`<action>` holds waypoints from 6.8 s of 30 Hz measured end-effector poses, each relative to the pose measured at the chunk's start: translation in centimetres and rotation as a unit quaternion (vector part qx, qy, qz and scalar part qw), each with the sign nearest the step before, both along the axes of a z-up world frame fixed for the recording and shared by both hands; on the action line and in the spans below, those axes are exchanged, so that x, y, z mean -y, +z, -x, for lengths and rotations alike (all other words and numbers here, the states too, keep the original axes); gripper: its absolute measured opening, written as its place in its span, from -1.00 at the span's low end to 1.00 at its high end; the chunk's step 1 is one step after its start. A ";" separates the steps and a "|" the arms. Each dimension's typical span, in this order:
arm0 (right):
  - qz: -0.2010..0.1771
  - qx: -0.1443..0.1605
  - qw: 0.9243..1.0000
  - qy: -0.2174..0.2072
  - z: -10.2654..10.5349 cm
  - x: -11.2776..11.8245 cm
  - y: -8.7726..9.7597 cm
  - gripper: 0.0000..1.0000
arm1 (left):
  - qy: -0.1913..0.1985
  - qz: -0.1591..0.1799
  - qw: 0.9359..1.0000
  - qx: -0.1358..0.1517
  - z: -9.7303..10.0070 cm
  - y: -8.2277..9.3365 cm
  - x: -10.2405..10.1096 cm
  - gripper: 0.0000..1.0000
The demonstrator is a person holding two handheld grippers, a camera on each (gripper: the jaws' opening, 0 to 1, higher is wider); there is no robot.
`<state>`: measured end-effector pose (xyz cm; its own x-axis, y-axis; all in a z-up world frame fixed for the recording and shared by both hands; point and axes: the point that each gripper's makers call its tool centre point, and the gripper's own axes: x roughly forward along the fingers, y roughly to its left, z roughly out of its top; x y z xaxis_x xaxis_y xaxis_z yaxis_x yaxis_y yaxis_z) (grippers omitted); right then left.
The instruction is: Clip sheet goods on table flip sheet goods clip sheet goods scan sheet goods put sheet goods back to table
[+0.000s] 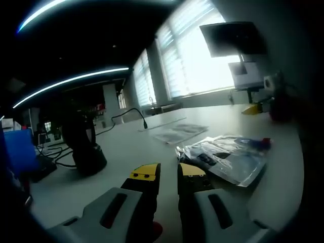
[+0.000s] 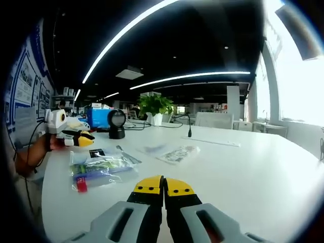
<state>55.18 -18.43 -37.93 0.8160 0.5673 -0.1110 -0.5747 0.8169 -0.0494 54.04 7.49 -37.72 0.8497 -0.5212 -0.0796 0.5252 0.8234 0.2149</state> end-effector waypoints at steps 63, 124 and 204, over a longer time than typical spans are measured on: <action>0.062 0.015 0.998 -0.003 -0.6 0.0 -1.0 -1.00 | -0.005 -0.006 1.000 -0.002 -1.4 -0.5 -1.5 -0.88; 0.066 0.013 0.998 0.006 -0.7 0.0 -1.2 -1.00 | -0.043 0.174 0.958 -0.224 0.3 -0.4 0.2 -0.75; 0.071 0.016 0.997 0.010 -0.6 -0.2 -1.2 -1.00 | -0.059 0.263 0.865 -0.424 1.8 -3.2 3.2 -0.91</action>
<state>55.76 -18.18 -39.16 0.8089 0.5639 -0.1663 -0.5872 0.7885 -0.1828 52.27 4.28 -40.92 0.5404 -0.7540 -0.3734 0.3984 0.6202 -0.6758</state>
